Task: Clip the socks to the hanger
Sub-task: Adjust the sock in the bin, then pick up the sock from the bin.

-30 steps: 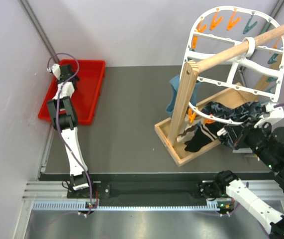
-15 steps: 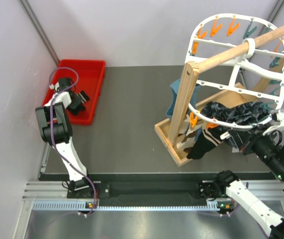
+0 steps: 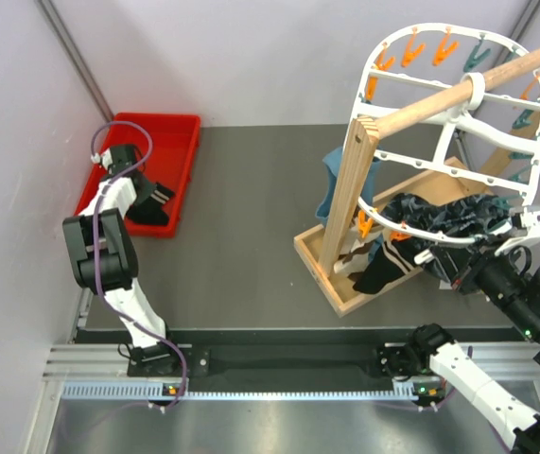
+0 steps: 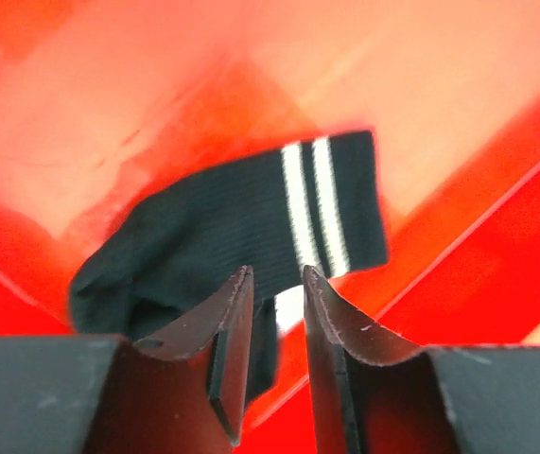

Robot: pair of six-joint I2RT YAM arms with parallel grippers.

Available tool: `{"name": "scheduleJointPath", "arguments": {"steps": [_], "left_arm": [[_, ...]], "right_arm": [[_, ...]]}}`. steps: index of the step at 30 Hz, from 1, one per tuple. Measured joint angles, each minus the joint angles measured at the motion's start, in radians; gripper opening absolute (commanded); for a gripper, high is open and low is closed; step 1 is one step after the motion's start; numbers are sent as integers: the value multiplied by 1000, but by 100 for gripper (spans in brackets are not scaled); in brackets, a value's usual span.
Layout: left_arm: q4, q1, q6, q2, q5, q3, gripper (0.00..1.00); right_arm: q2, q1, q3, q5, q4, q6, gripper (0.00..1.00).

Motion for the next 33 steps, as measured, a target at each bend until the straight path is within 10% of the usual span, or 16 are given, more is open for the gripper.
{"name": "scheduleJointPath", "arguments": {"steps": [17,27,33], "left_arm": [[-238,-12,-315,306,-92,323,42],[-219,-2,-340,303,-121,303,4],[-158,28,-282,296,-37,287,0]], "right_arm": [[0,0,0,-6,2,0,0],[0,0,3,-5,-1,0,0],[0,0,3,-5,-1,1,0]]}}
